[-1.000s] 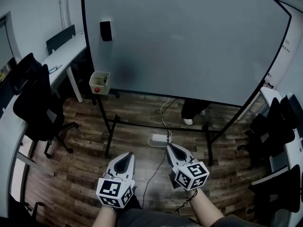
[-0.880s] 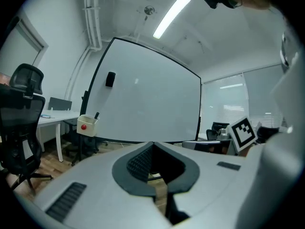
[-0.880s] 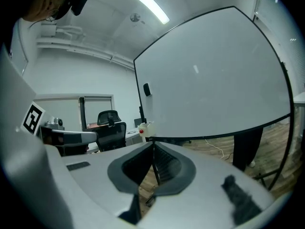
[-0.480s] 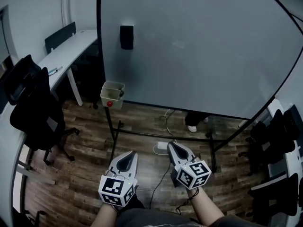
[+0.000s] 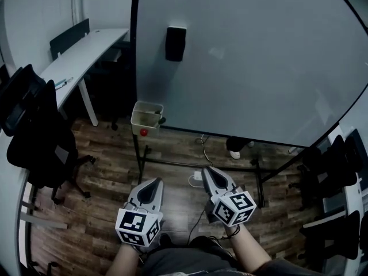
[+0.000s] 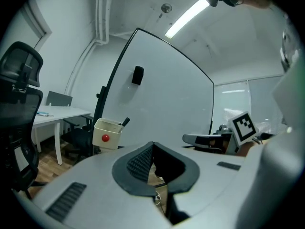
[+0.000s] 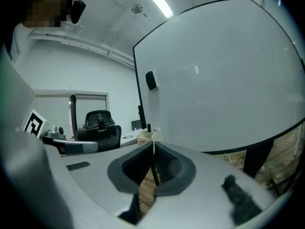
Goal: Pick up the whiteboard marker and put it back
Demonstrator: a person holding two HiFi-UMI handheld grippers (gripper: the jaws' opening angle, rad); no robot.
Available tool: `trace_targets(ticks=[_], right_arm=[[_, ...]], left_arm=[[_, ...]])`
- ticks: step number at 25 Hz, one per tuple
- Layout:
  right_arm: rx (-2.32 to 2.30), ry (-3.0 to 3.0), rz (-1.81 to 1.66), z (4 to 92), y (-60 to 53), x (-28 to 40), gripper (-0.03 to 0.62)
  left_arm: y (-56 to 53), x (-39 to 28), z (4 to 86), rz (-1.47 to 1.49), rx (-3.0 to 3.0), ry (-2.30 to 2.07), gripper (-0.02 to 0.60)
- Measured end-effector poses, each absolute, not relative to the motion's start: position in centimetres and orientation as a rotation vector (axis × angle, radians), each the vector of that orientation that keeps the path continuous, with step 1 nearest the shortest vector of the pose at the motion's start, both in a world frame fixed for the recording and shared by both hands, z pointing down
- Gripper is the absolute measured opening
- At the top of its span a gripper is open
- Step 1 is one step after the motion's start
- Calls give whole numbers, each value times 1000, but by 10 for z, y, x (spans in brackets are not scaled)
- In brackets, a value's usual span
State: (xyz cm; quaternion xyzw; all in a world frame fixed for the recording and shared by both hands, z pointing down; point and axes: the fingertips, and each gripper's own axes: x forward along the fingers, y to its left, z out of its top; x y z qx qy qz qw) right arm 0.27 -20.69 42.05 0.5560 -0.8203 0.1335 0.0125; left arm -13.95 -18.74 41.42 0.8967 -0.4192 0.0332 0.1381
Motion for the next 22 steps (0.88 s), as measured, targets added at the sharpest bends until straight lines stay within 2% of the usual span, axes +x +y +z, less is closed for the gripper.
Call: trace_targets(ticks=[8, 22], right_arm=[[1763, -2570, 404, 416, -226, 9, 25], [1489, -2781, 335, 418, -332, -44, 26]], left_arm=[[-212, -144, 415, 76, 2561, -1248, 14], [-285, -178, 409, 144, 2472, -1528, 14]])
